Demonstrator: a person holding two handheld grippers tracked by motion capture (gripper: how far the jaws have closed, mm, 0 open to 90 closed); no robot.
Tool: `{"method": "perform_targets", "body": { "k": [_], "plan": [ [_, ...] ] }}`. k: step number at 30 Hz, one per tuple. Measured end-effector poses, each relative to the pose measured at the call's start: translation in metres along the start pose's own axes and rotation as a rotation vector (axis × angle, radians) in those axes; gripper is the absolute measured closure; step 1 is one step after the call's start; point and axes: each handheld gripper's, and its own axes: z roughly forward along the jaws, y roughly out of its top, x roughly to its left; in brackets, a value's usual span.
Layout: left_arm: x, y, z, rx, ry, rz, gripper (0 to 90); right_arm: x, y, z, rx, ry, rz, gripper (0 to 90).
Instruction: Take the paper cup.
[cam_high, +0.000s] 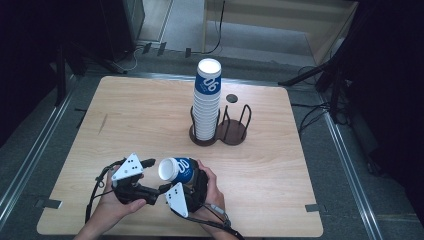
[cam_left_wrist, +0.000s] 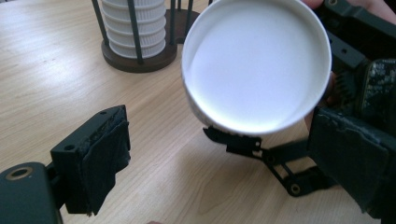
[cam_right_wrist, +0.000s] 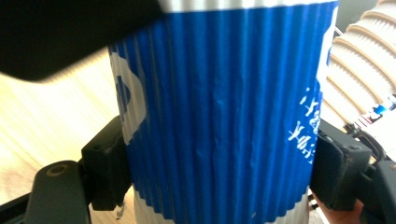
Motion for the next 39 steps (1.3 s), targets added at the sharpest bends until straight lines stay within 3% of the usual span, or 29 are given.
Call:
{"method": "perform_targets", "body": {
  "k": [10, 16, 19, 24, 36, 39],
  "plan": [
    [-0.007, 0.001, 0.001, 0.007, -0.006, 0.039, 14.4, 0.008, 0.005, -0.006, -0.053, 0.038, -0.011, 20.4],
    [-0.007, 0.001, 0.002, 0.012, -0.04, 0.028, 15.8, 0.009, 0.006, -0.009, -0.087, 0.059, -0.013, 20.1],
    [-0.006, 0.001, 0.001, -0.003, -0.072, 0.011, 20.7, 0.008, 0.006, -0.011, -0.111, 0.094, 0.011, 19.7],
    [-0.005, 0.0, -0.001, -0.007, -0.092, 0.021, 25.1, 0.007, 0.005, -0.011, -0.118, 0.097, 0.01, 17.4],
    [0.004, 0.001, -0.008, -0.041, -0.137, -0.042, 28.4, -0.001, 0.011, -0.016, -0.13, 0.141, 0.055, 11.9],
    [0.008, 0.0, -0.011, -0.059, -0.119, -0.055, 28.5, -0.002, 0.011, -0.017, -0.132, 0.134, 0.066, 9.1]
  ]
}}
